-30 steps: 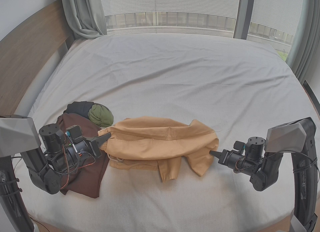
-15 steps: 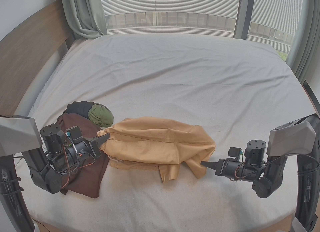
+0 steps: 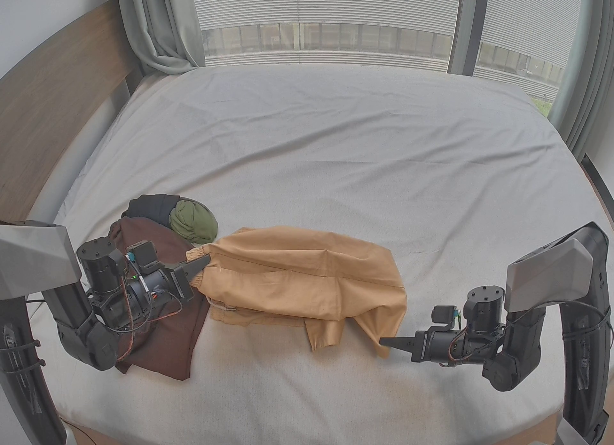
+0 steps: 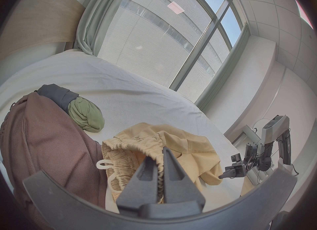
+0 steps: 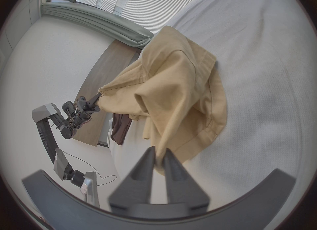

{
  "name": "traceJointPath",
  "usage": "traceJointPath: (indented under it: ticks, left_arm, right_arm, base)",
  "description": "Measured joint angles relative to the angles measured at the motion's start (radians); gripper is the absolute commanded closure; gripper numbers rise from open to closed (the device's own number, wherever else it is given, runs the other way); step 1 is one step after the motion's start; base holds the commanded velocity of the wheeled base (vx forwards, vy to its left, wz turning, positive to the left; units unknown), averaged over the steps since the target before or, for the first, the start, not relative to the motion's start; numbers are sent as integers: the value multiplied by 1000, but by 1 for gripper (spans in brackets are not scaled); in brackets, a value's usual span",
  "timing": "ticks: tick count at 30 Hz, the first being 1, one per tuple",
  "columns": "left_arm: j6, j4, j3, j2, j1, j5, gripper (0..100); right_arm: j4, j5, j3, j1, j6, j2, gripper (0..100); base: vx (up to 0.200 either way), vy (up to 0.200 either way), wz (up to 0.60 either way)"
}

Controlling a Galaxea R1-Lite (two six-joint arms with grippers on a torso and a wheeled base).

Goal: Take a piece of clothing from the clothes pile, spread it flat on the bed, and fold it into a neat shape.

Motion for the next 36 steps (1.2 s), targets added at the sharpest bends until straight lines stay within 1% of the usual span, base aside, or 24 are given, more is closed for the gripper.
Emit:
traceJointPath:
  ticks: [5, 12, 15, 20, 26, 36]
  left_arm:
    - [0, 0, 0, 0, 0, 0, 100]
    - [0, 0, 0, 1, 0, 0, 100]
    - [0, 0, 0, 1, 0, 0, 100]
    - [0, 0, 0, 1, 0, 0, 100]
    - [-1, 0, -1, 0, 1, 0, 100]
    - [-3, -1, -13, -1, 3, 10, 100]
  right_arm:
    - [-2, -3, -11, -13, -4, 12, 0]
    - [-2, 28, -44, -95, 4, -2, 0]
    - [-2, 29, -69, -129, 6, -6, 0]
    - [-1, 21, -113, -161, 4, -4, 0]
    - [0, 18, -190, -169, 17, 38, 0]
    - [0, 19, -321, -154, 40, 136, 0]
  base:
    - [0, 0, 0]
    - [0, 0, 0]
    - [0, 0, 0]
    - [0, 0, 0]
    - [0, 0, 0]
    - [0, 0, 0]
